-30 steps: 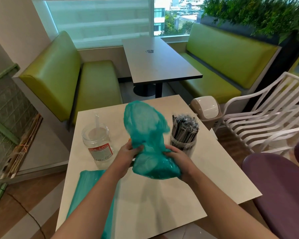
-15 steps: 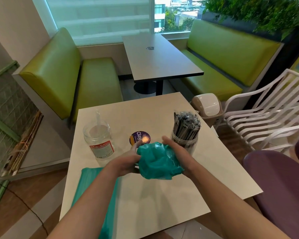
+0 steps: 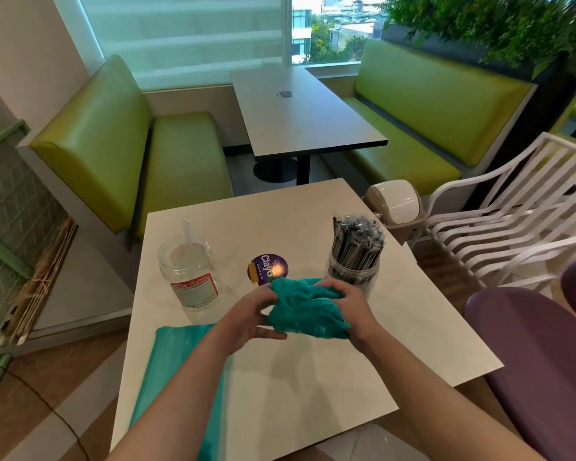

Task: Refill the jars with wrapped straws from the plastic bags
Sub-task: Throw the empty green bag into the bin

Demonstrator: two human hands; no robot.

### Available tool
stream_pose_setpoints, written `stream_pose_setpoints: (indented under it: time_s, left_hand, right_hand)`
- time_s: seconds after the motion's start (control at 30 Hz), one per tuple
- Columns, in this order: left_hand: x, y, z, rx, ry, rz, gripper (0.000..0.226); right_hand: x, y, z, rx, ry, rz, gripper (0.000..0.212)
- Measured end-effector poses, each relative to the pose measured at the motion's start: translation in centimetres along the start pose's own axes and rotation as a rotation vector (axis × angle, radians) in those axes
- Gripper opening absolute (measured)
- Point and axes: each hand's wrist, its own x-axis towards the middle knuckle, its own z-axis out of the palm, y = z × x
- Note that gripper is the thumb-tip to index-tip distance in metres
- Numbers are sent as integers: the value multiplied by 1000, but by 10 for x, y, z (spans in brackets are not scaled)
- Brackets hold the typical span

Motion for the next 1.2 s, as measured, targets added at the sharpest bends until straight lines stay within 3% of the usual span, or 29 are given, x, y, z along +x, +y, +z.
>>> stream_pose_setpoints:
  time_s: [0.1, 0.2, 0.3, 0.4, 0.53, 0.63, 0.73, 0.9, 0.97, 1.07, 1.2]
  left_hand:
    - [-7, 3, 3, 36, -83, -62, 54]
    - [-4, -3, 11, 121, 45, 5, 57]
    - [5, -10, 11, 60, 209, 85, 44]
    - [8, -12, 13, 2, 328, 120, 28]
    - [6, -12, 15, -41, 335, 85, 23]
    - [2, -12, 13, -8, 200, -19, 33]
    - [-1, -13, 14, 190, 113, -89, 43]
    - [4, -15, 26, 589, 167, -29, 56]
    - [9, -17, 30, 540, 187, -69, 49]
    - [15, -19, 35, 216, 229, -152, 42]
    - [20, -24, 40, 18, 171, -188, 40]
  right_hand:
    - [-3, -2, 2, -102, 57, -55, 19]
    - [-3, 3, 5, -228, 6, -114, 26]
    - [-5, 8, 4, -214, -184, -73, 21]
    - [-11, 12, 4, -439, -274, -139, 44]
    - [-8, 21, 5, -492, -57, -271, 30]
    - [-7, 17, 3, -456, 89, -245, 35]
    - [-8, 15, 2, -448, 174, -240, 35]
    - [-10, 21, 6, -506, 296, -333, 31]
    - [-13, 25, 9, -517, 300, -350, 27]
    - [-23, 34, 14, -491, 190, -314, 26]
    - [-33, 47, 9, -514, 102, -260, 58]
